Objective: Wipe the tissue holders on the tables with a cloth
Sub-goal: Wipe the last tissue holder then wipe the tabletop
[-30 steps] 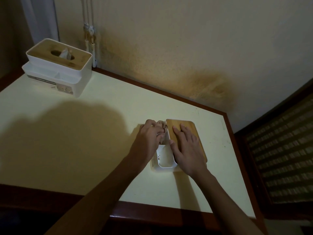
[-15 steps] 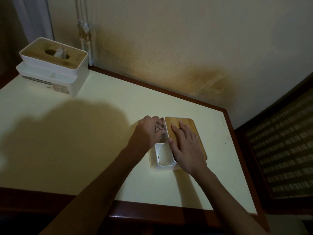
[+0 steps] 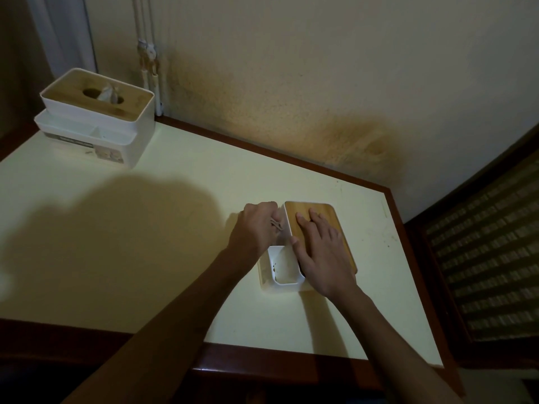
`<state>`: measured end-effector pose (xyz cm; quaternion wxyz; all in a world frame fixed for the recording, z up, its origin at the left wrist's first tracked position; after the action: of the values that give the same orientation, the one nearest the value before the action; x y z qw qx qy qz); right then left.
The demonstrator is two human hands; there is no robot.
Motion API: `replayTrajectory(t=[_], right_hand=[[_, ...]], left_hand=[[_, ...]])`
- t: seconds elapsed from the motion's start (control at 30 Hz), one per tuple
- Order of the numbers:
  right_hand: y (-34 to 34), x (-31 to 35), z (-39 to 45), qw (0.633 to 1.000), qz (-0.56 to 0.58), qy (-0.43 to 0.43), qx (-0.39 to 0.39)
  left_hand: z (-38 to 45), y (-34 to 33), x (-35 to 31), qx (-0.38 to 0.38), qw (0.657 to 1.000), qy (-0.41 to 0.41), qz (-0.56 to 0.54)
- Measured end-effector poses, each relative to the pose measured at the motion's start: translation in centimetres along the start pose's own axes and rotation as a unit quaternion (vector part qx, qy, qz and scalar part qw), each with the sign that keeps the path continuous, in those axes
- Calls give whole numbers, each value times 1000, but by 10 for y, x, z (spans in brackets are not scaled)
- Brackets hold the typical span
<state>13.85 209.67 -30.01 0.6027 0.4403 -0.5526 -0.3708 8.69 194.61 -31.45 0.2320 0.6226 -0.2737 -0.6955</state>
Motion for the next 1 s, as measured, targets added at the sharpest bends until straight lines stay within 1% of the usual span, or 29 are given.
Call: replayTrajectory(t=[0.07, 0.17, 0.23, 0.33, 0.4, 0.5, 0.63, 0.7, 0.8, 1.0], right_hand=[[0, 0, 0, 1000, 3, -1, -3], [1, 0, 0, 1000, 7, 4, -10], [0, 0, 1, 1000, 12, 5, -9], [1, -1, 0, 1000, 12, 10, -10], [1, -1, 0, 1000, 13, 14, -7], [1, 0, 1, 1000, 20, 5, -6], [1, 0, 4, 1000, 22, -3, 10], [0, 2, 3, 1000, 20, 1, 22], [2, 1, 3, 1000, 15, 3, 19], [1, 1, 6, 1000, 8, 4, 10]], left_hand=[[-1, 1, 5, 25, 999, -40, -25], [-5, 8, 8, 37, 988, -127, -82], [-5, 12, 10, 57, 982, -153, -97], [-2, 15, 15, 79, 976, -160, -127], [-4, 14, 18, 71, 971, -164, -157], [-6, 7, 24, 34, 969, -141, -200], [3, 13, 12, -45, 965, -82, -247], [14, 20, 4, -80, 969, -56, -227], [28, 23, -4, -87, 980, -42, -175], [29, 13, -1, -51, 992, -101, -50]])
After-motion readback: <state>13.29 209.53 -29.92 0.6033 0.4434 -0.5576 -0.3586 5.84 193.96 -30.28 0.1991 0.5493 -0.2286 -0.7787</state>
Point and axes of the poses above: each hand's wrist, its own z-axis towards the middle knuckle, its own y-axis out of the back of the hand, x = y × z, the point moved 4 cm from there along z, towards the middle knuckle, and after that the axes turned 6 degrees about z, right-handed, at the moved point
